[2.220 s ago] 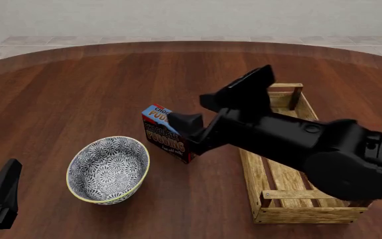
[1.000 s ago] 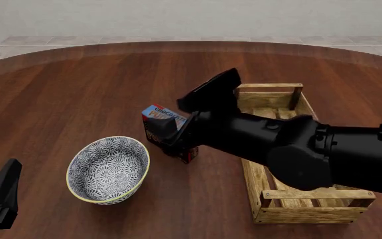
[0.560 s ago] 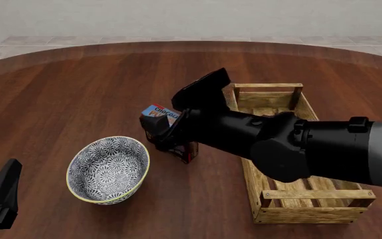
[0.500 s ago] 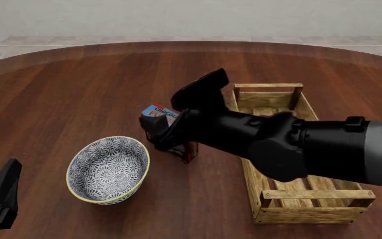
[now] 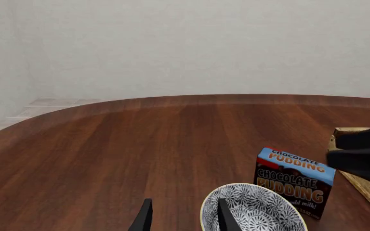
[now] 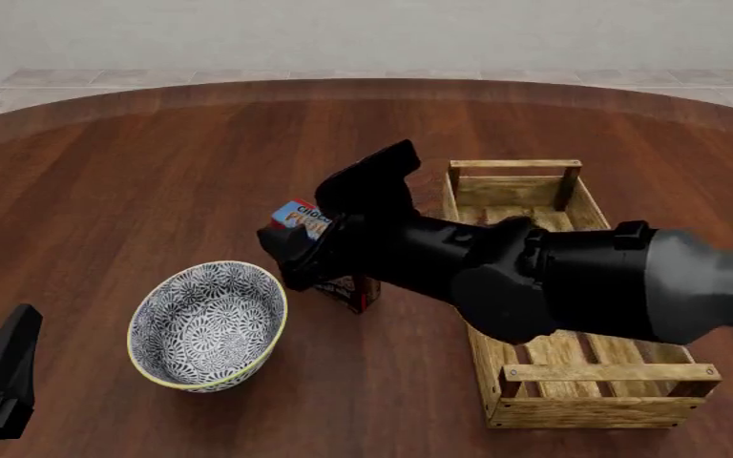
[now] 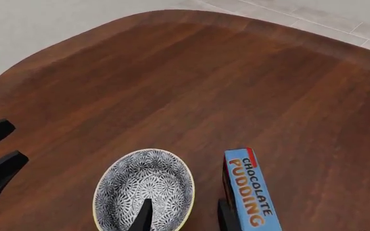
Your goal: Pick up the bowl on the left and put it in the tray.
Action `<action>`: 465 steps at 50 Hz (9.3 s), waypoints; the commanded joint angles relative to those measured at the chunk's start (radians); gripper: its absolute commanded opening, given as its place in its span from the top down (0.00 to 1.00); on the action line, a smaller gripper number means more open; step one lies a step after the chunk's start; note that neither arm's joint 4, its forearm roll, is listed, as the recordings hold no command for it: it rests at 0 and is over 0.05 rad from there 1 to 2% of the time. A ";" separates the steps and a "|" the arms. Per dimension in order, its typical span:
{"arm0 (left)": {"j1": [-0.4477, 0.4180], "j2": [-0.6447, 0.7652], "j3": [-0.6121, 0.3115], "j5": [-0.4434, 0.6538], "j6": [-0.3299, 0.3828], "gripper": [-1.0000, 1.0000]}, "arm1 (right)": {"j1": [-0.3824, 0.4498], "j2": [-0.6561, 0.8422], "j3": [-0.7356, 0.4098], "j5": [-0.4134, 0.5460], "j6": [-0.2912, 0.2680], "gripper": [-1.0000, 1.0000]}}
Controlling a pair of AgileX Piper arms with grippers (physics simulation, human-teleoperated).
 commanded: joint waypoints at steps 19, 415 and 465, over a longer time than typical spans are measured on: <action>0.000 0.000 0.000 0.000 0.000 0.00 | -0.005 0.096 -0.041 -0.019 0.018 0.00; 0.000 0.000 0.000 0.000 0.000 0.00 | 0.017 0.488 -0.252 -0.034 0.076 1.00; 0.000 0.000 0.000 0.000 0.000 0.00 | 0.034 0.315 -0.148 -0.051 0.103 1.00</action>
